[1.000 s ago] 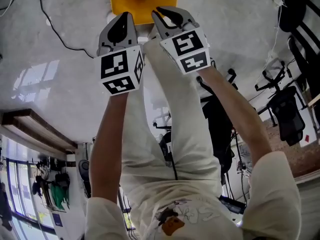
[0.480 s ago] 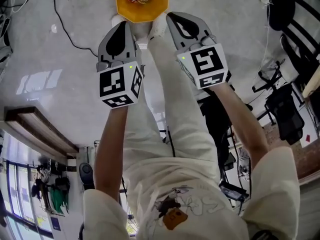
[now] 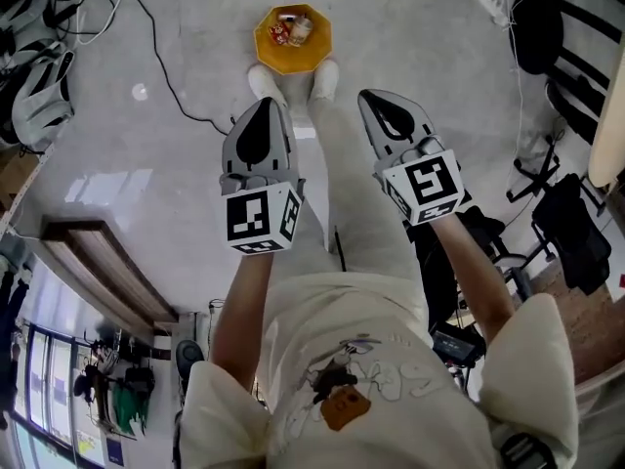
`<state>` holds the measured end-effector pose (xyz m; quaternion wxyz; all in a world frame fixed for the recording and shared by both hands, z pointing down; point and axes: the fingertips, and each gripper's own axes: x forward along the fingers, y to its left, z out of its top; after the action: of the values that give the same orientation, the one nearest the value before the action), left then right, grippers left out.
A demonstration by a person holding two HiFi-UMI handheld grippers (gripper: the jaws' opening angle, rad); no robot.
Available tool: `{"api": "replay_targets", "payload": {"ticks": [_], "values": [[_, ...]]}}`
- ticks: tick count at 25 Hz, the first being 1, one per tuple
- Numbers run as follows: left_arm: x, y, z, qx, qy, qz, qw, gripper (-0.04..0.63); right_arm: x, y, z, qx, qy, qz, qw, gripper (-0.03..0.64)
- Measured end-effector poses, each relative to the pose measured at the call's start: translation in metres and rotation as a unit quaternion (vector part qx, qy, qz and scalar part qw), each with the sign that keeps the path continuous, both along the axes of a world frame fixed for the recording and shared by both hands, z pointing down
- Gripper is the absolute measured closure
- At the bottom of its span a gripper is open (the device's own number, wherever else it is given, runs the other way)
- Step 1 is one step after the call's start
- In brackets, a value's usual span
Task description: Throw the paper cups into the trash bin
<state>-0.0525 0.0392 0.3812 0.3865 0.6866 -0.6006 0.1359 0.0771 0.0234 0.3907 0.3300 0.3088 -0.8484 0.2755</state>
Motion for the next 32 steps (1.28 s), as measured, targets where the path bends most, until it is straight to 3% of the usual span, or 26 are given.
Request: {"api": "replay_targets", "payload": {"ticks": [10, 19, 23, 32], "values": [[0.020, 0.017, -0.137, 0.057, -0.019, 0.050, 0.9969, 0.591, -0.007, 0.024, -0.138, 0.049, -0.036, 0.027, 0.998, 0.609], [0.016, 0.039, -0.226, 0.094, -0.036, 0.065, 0.9928, 0.591, -0.015, 0.051, -0.244, 0.111, -0.048, -0.015, 0.993, 0.609], [0.017, 0.048, -0.262, 0.110, -0.032, 0.081, 0.9901, 0.591, -0.020, 0.061, -0.284, 0.140, -0.065, -0.025, 0.988, 0.609], [0.006, 0.061, -0.349, 0.168, -0.008, 0.071, 0.9832, 0.591, -0.026, 0.078, -0.356, 0.180, -0.102, -0.037, 0.978, 0.609]]}}
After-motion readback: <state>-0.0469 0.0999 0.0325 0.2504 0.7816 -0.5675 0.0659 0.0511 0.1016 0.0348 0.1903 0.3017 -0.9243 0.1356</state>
